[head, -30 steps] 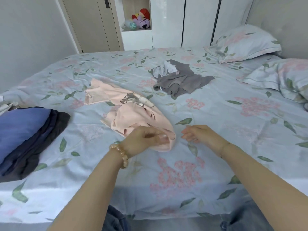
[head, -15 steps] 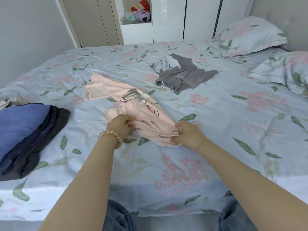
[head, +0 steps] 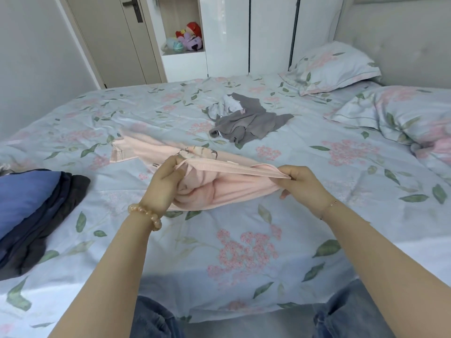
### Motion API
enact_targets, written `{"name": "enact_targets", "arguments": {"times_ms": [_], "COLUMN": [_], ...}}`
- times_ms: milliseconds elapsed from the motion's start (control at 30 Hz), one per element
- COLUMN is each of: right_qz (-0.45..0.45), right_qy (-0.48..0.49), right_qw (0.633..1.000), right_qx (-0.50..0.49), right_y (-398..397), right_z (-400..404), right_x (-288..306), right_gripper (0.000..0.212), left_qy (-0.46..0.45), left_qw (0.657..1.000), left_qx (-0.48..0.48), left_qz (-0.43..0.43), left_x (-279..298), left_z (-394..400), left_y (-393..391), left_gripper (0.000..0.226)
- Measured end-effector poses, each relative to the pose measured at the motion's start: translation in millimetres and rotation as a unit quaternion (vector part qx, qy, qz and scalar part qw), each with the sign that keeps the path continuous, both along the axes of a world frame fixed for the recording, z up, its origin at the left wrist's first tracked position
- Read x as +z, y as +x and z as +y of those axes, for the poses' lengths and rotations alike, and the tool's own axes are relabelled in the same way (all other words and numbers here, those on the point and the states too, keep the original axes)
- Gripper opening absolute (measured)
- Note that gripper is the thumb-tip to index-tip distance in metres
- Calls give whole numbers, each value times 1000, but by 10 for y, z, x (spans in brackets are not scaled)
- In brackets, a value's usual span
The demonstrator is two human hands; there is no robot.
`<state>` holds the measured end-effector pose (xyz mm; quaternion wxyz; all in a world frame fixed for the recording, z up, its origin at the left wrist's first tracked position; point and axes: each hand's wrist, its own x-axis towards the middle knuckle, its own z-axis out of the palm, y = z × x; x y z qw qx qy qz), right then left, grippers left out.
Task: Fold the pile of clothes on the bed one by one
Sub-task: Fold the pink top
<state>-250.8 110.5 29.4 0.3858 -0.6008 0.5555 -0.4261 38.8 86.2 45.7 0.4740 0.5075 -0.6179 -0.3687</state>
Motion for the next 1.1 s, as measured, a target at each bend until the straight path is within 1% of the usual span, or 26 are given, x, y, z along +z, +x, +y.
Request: {"name": "enact_targets", "arguments": {"times_ms": [33,67,167,267,333,433,467,533,600,700,733,800,833,900,967,1000,1033,1100], "right_qz": [-26,-57,-154,-221,-284,-402,-414,-420,-424,-401,-398,-394,-391,-376,-331,-299,-265,-203], "right_qy": [-1,6,45,73,66,16,-11,-59,-98,-155,-175,-221,-243,-278,-298,-298,-291,-271], "right_qw": [1000,998,987,973,956,912,906,899,892,892,889,878,873,867,875,883,892,908], "right_qx": [4,4,4,-10,-40,-81,-93,-109,-126,-141,-144,-155,-161,-172,-191,-207,-222,-247], "right_y": [-54,-116,-334,-571,-758,-1077,-1176,-1347,-1495,-1705,-1777,-1919,-1981,-2126,-2243,-2288,-2314,-2335], "right_z": [93,173,374,381,280,41,-13,-83,-111,-79,-53,25,63,95,117,122,134,129], "right_x": [44,78,229,607,999,1617,1840,2284,2721,3319,3498,3834,3986,4259,4478,4558,4613,4649], "right_gripper": [16,18,18,13,9,24,19,2,8,9,11,17,20,21,19,17,16,20], "left_qy": [0,-1,-20,-51,-87,-171,-191,-214,-234,-263,-274,-298,-312,-334,-329,-317,-301,-274], "left_qw": [1000,999,998,994,988,965,958,944,936,924,913,887,883,896,915,925,935,950], "left_qx": [-8,-18,-58,-72,-72,-54,-44,-20,-12,-34,-46,-56,-56,-64,-88,-104,-118,-126], "left_qz": [23,28,-19,-63,-109,-189,-212,-251,-263,-275,-299,-349,-346,-285,-217,-184,-145,-79], "left_x": [83,157,478,1004,1431,2090,2301,2708,3066,3533,3664,3871,3950,4065,4143,4161,4167,4142], "left_z": [61,101,166,136,103,39,21,10,23,86,109,163,180,194,210,221,219,212], "left_y": [-51,-89,-220,-403,-567,-831,-924,-1114,-1293,-1522,-1586,-1716,-1780,-1917,-2044,-2095,-2135,-2170], "left_gripper": [16,17,17,15,14,15,19,27,31,33,38,53,55,44,33,33,38,52]}}
